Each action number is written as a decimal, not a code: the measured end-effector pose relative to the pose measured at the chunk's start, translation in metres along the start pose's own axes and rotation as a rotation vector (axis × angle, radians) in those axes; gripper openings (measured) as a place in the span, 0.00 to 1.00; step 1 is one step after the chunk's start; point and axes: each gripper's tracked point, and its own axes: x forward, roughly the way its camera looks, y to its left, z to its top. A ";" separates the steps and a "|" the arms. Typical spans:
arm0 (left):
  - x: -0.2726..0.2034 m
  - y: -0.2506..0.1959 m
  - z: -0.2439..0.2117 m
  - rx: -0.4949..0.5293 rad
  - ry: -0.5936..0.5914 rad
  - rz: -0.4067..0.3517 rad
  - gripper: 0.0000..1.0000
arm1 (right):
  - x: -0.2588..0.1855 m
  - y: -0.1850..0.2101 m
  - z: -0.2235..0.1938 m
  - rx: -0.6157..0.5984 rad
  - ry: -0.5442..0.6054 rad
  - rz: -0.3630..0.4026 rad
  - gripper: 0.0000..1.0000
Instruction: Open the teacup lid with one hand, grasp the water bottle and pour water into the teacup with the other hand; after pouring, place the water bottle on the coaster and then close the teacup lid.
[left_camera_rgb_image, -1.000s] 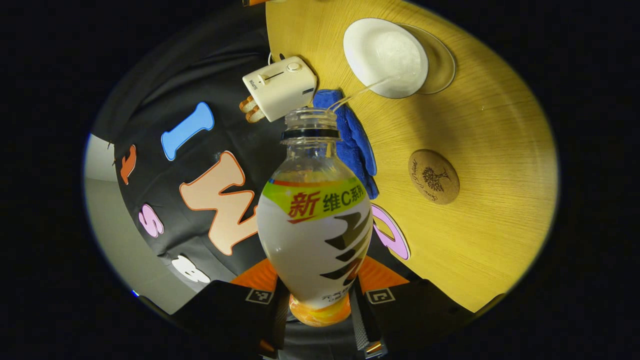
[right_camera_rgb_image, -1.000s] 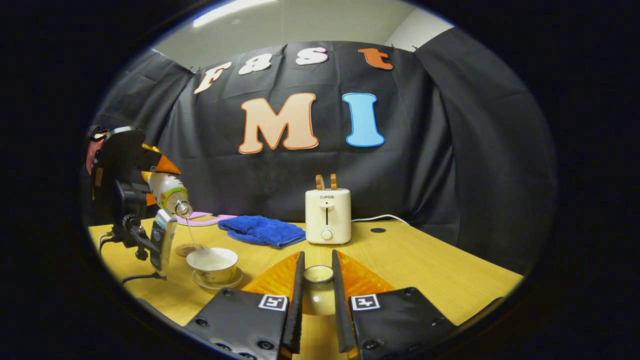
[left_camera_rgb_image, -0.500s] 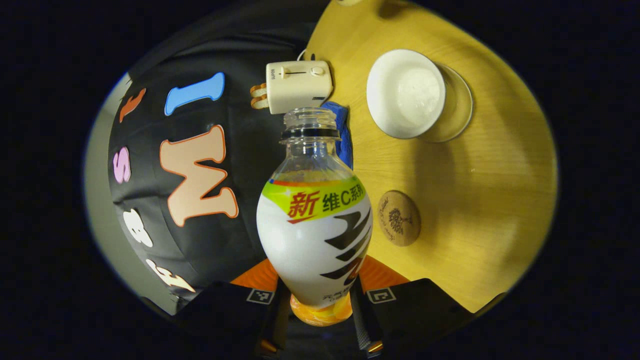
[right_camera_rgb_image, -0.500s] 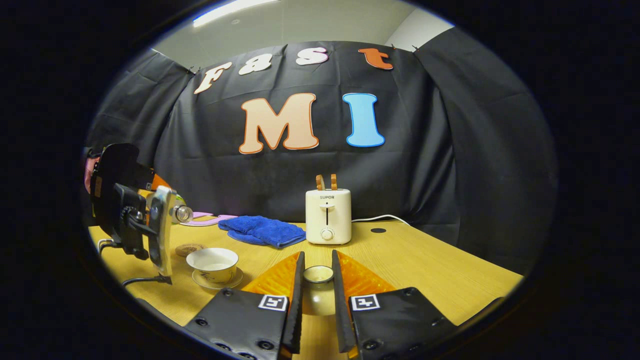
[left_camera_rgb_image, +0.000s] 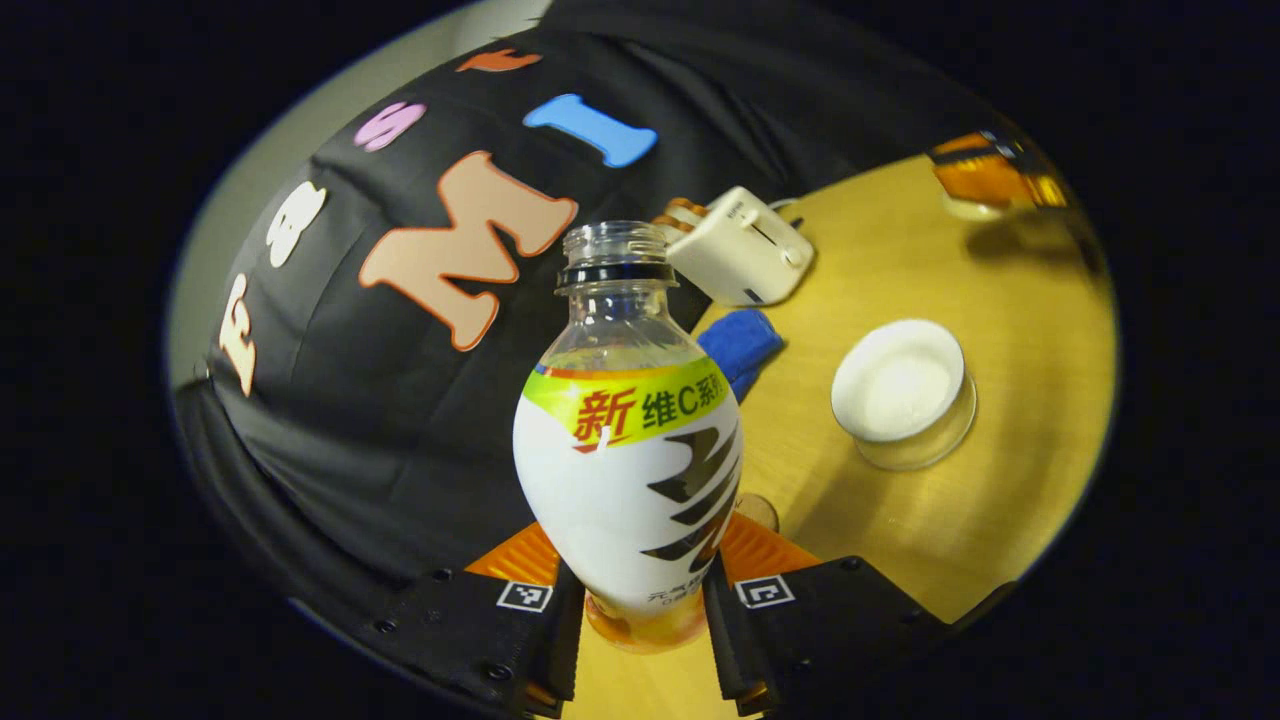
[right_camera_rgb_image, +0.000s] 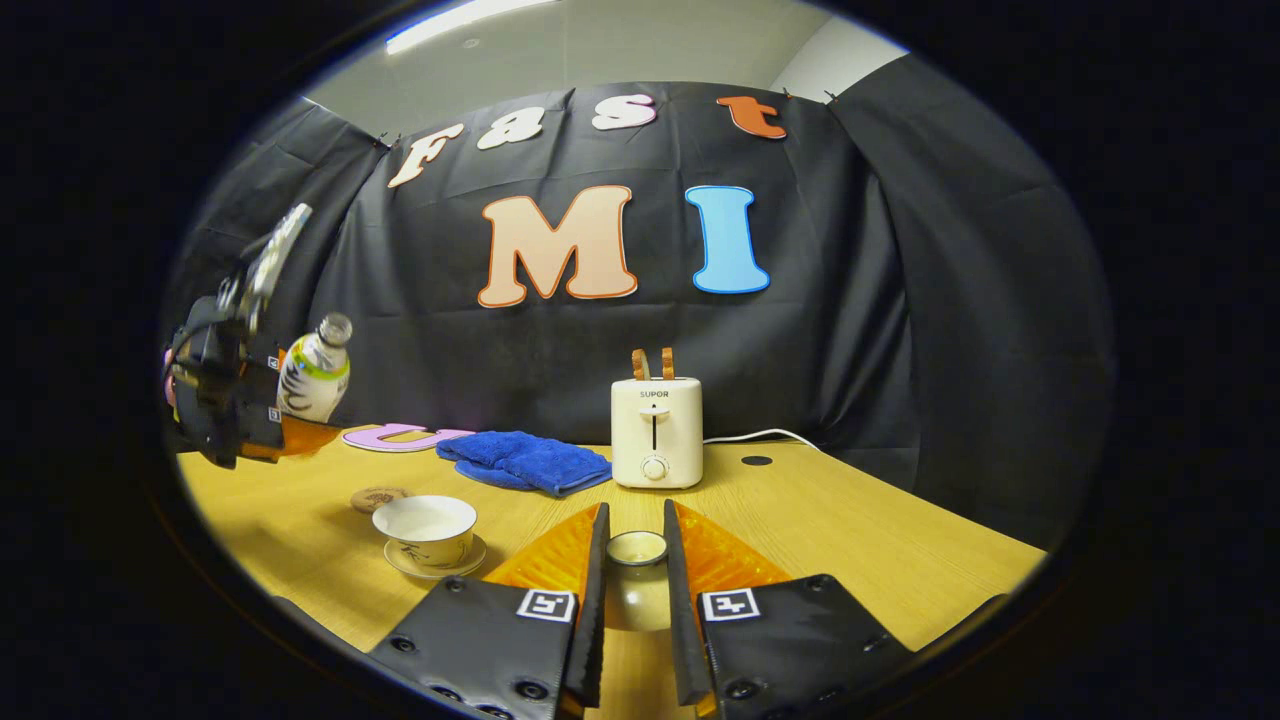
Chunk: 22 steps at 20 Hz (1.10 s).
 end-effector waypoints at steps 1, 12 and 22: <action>0.000 0.000 0.003 -0.087 -0.024 -0.004 0.51 | 0.000 0.000 0.000 0.000 0.000 0.000 0.31; 0.050 -0.003 -0.003 -0.662 -0.173 -0.028 0.51 | 0.000 0.000 0.000 0.000 -0.001 0.001 0.32; 0.093 -0.006 -0.024 -0.652 -0.118 -0.037 0.51 | 0.001 -0.003 0.000 -0.002 -0.002 -0.014 0.31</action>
